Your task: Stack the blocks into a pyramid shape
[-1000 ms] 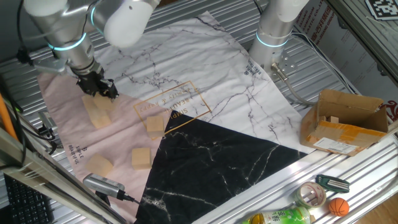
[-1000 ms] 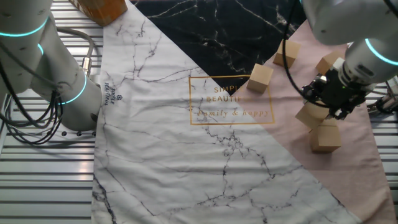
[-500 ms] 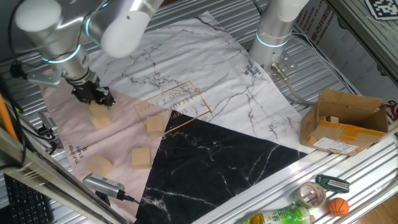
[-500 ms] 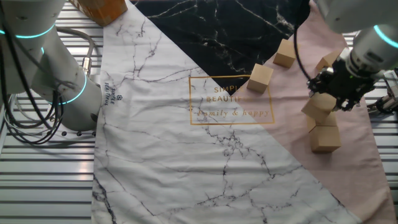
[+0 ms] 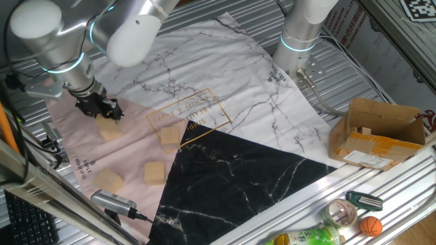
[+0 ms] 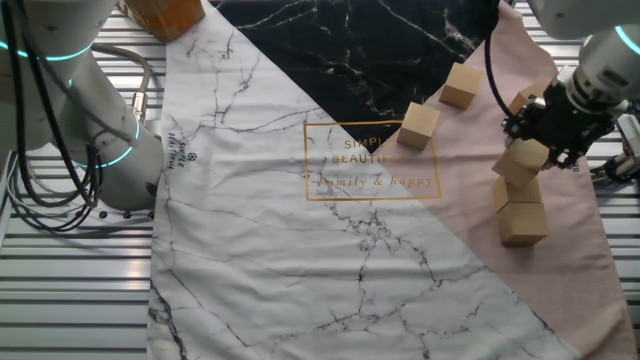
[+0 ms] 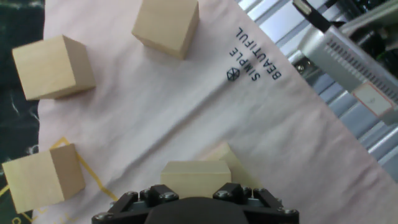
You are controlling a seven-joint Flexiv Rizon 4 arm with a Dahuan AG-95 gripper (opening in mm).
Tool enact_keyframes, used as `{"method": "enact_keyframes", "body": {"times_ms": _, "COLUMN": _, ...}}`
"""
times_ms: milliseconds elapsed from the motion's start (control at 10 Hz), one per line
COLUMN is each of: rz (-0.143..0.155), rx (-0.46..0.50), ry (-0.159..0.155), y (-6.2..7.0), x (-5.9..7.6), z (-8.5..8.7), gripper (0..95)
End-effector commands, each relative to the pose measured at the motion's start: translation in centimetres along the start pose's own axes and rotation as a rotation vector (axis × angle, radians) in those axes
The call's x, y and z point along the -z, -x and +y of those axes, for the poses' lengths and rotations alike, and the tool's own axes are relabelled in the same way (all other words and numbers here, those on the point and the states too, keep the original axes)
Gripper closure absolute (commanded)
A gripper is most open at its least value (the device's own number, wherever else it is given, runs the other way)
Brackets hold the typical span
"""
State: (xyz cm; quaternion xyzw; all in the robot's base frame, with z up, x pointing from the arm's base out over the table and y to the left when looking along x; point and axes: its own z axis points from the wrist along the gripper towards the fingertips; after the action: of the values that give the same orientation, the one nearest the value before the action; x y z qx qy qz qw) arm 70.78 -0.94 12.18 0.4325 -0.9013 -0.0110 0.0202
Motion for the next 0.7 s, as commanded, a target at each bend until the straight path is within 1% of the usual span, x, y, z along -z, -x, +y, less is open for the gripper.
{"method": "enact_keyframes", "body": {"times_ms": 100, "rz": 0.005, "rx": -0.017, "ry": 0.007, "y": 1.7, "x": 0.1, "z": 0.0, "gripper": 95.0}}
{"method": "enact_keyframes", "body": {"times_ms": 200, "rz": 0.004, "rx": -0.021, "ry": 0.008, "y": 2.2, "x": 0.2, "z": 0.0, "gripper": 95.0}}
{"method": "enact_keyframes", "body": {"times_ms": 400, "rz": 0.010, "rx": -0.021, "ry": 0.008, "y": 3.9, "x": 0.3, "z": 0.3, "gripper": 95.0}}
{"method": "enact_keyframes", "body": {"times_ms": 700, "rz": 0.006, "rx": -0.014, "ry": 0.007, "y": 5.0, "x": -0.5, "z": 0.7, "gripper": 95.0}}
